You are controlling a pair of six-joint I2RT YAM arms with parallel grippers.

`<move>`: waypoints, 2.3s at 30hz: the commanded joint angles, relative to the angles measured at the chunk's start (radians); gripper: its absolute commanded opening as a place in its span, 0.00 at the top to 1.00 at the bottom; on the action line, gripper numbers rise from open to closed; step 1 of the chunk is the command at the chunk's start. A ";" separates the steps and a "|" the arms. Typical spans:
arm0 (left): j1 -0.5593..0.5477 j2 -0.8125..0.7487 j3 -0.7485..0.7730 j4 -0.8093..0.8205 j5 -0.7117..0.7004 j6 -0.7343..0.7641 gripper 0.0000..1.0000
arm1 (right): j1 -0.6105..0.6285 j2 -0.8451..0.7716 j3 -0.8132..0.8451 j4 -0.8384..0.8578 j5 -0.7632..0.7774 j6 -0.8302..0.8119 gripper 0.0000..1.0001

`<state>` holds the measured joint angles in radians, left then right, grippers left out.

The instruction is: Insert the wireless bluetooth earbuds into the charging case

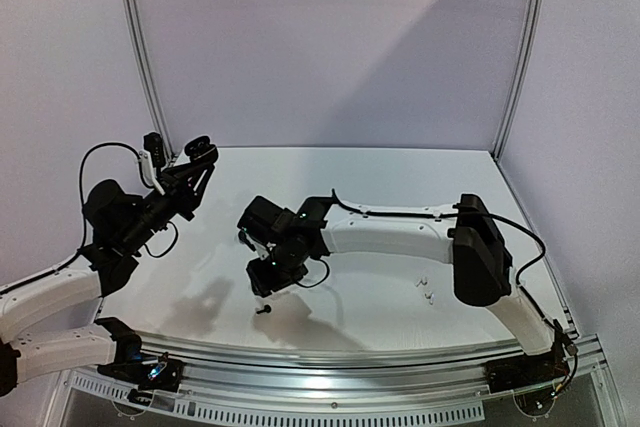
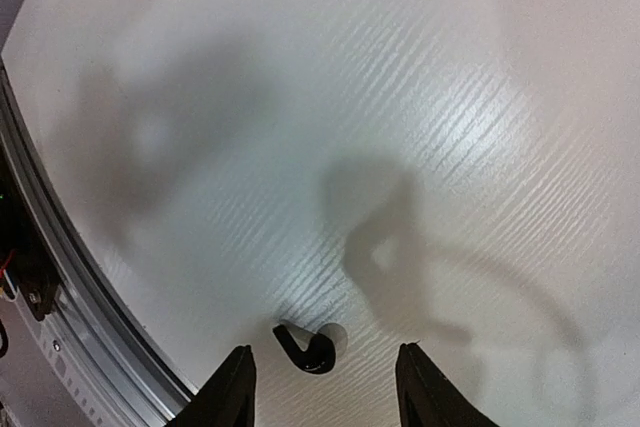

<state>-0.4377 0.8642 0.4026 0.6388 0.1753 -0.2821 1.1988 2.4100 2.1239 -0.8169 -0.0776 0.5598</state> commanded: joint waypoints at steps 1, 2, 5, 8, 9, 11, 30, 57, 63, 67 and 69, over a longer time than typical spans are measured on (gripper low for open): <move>0.010 0.010 -0.017 0.029 0.018 -0.011 1.00 | 0.005 0.027 0.010 0.010 0.036 0.036 0.53; 0.010 0.014 -0.019 0.033 0.021 -0.014 1.00 | 0.006 0.021 0.007 0.013 0.046 0.048 0.53; 0.010 0.029 -0.021 0.048 0.025 -0.022 1.00 | 0.019 0.019 0.014 0.077 0.058 0.058 0.53; 0.008 0.035 -0.024 0.058 0.027 -0.024 1.00 | 0.048 0.053 0.068 0.088 0.103 0.006 0.54; 0.008 0.035 -0.026 0.059 0.028 -0.023 1.00 | 0.054 0.067 0.080 0.096 0.126 -0.022 0.56; 0.008 0.035 -0.028 0.056 0.032 -0.024 1.00 | 0.061 0.089 0.084 0.124 0.143 -0.067 0.62; 0.002 0.025 -0.029 0.043 0.038 -0.012 1.00 | 0.091 0.078 -0.074 -0.043 0.109 -0.110 0.97; 0.001 0.021 -0.031 0.047 0.044 -0.008 1.00 | 0.070 -0.343 -0.399 0.031 0.194 -0.181 0.65; 0.001 0.016 -0.031 0.046 0.046 -0.007 1.00 | 0.071 -0.334 -0.430 0.073 0.153 -0.207 0.48; 0.001 0.009 -0.028 0.037 0.044 0.000 1.00 | 0.072 -0.291 -0.433 0.075 0.148 -0.232 0.45; 0.001 0.009 -0.030 0.035 0.044 -0.001 1.00 | 0.071 -0.268 -0.432 0.069 0.150 -0.251 0.45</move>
<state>-0.4381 0.8879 0.3820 0.6678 0.2169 -0.2985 1.2751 2.0876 1.7065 -0.7643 0.0902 0.3485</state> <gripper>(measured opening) 0.214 0.547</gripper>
